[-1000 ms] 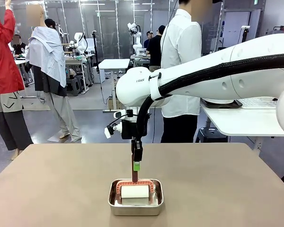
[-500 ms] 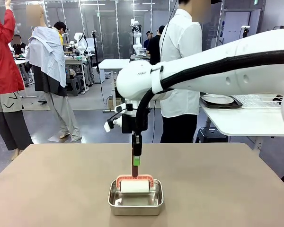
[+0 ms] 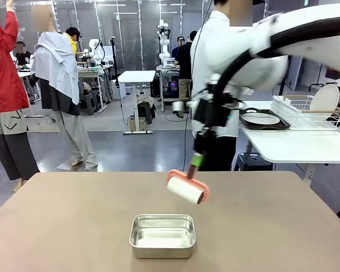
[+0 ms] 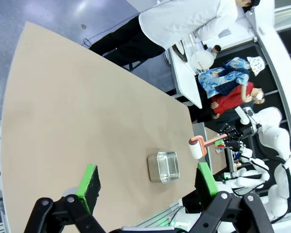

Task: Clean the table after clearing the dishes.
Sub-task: When the right (or left) Handle tray is removed, use the right hand (or left hand) to clean the right (or left) side of the table with the Lint Roller.

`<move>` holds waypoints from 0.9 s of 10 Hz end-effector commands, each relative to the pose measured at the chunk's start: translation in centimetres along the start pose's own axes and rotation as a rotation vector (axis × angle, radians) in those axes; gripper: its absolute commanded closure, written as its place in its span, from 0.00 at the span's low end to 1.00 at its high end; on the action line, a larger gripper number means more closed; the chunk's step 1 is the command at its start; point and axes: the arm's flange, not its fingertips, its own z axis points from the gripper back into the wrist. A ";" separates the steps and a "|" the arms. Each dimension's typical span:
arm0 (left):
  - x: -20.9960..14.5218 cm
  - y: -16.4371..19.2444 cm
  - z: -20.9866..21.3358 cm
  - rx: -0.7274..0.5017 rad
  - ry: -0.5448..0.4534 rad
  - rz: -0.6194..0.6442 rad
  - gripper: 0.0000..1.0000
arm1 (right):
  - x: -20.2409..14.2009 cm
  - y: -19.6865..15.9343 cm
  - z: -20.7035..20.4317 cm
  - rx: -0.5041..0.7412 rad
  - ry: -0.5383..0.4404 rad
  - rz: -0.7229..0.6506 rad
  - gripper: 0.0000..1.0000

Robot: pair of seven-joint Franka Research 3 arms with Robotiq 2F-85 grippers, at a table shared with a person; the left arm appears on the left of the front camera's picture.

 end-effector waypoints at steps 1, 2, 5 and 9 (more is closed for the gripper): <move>0.0 0.0 0.2 -0.004 -0.010 -0.002 0.00 | -7.1 -1.1 -1.6 0.030 -0.238 -0.352 1.00; 0.0 0.0 0.2 -0.004 -0.010 -0.002 0.00 | -9.8 -2.8 -1.6 0.093 -0.330 -0.518 1.00; 0.0 0.0 0.2 -0.004 -0.010 -0.002 0.00 | -13.8 -8.1 -3.8 0.314 -0.468 -0.806 1.00; 0.0 0.0 0.2 -0.004 -0.010 -0.002 0.00 | -15.9 -9.7 -4.1 0.308 -0.402 -0.813 1.00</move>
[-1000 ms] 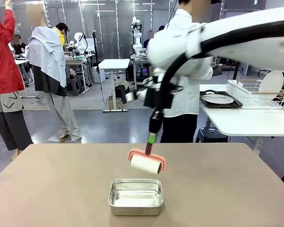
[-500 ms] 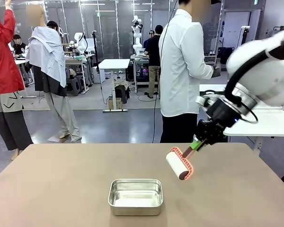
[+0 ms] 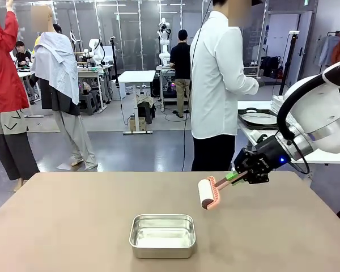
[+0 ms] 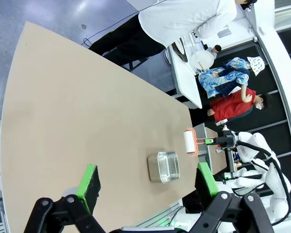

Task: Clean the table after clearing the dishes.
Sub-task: When the right (or left) Handle tray is removed, use the right hand (or left hand) to clean the right (or left) side of the table with the Lint Roller.

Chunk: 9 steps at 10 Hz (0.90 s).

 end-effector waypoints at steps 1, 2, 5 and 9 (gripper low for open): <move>0.0 0.0 0.3 -0.004 -0.011 -0.002 0.00 | -0.6 0.9 0.8 -0.029 0.025 0.048 1.00; 0.0 0.0 0.3 -0.004 -0.011 -0.002 0.00 | -0.6 0.9 0.8 -0.029 0.025 0.048 1.00; 0.0 0.0 0.3 -0.004 -0.011 -0.002 0.00 | -0.6 0.9 0.8 -0.029 0.025 0.048 1.00; 0.0 0.0 0.3 -0.004 -0.011 -0.002 0.00 | 1.9 -0.7 -1.2 -0.069 -0.004 -0.032 0.79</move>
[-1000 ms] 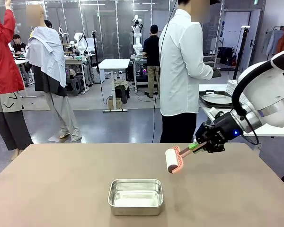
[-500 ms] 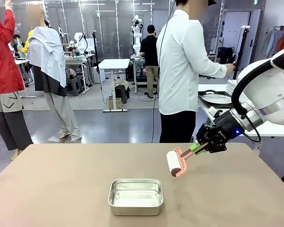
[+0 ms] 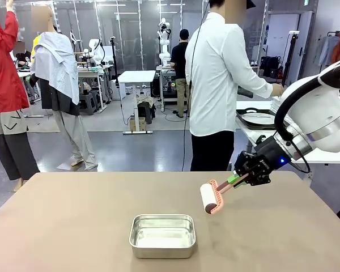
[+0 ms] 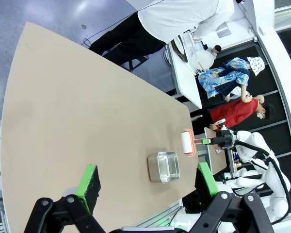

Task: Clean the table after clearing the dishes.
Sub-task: When the right (or left) Handle tray is removed, use the right hand (or left hand) to clean the right (or left) side of the table with the Lint Roller.

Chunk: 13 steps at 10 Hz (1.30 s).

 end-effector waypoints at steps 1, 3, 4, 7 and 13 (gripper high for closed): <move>0.0 0.0 0.2 -0.004 -0.010 -0.002 0.00 | 1.4 0.2 -0.9 -0.028 -0.029 -0.043 0.79; 0.0 0.0 0.2 -0.004 -0.010 -0.002 0.00 | 1.9 0.3 -2.2 -0.098 -0.062 -0.022 0.79; 0.0 0.0 0.2 -0.004 -0.010 -0.002 0.00 | 2.3 -0.4 -3.3 -0.103 -0.055 -0.023 0.79; 0.0 0.0 0.2 -0.004 -0.010 -0.002 0.00 | 3.5 -2.4 -4.5 -0.083 -0.081 -0.028 0.79; 0.0 0.0 0.2 -0.004 -0.010 -0.002 0.00 | 1.4 -8.2 -2.2 0.012 -0.103 0.010 0.79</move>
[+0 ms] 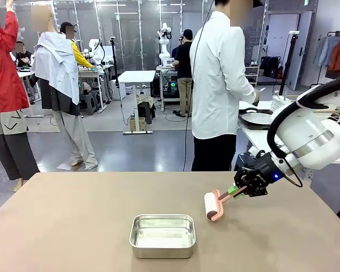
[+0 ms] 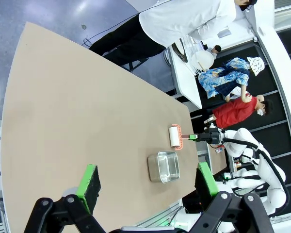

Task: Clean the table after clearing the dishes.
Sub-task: When the right (or left) Handle tray is removed, use the right hand (or left hand) to clean the right (or left) side of the table with the Lint Roller.

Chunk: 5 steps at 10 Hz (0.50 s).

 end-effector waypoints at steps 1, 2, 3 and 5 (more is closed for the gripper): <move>0.0 0.0 0.2 -0.004 -0.010 -0.002 0.00 | -1.3 -2.5 1.8 0.042 -0.043 0.043 0.79; 0.0 0.0 0.2 -0.004 -0.010 -0.002 0.00 | -1.6 -3.4 2.9 0.046 -0.064 0.063 0.79; 0.0 0.0 0.2 -0.004 -0.010 -0.002 0.00 | -1.9 -4.7 4.0 0.050 -0.080 0.072 0.79; 0.0 0.0 0.2 -0.004 -0.010 -0.002 0.00 | -2.1 -7.2 6.2 0.035 -0.067 0.083 0.79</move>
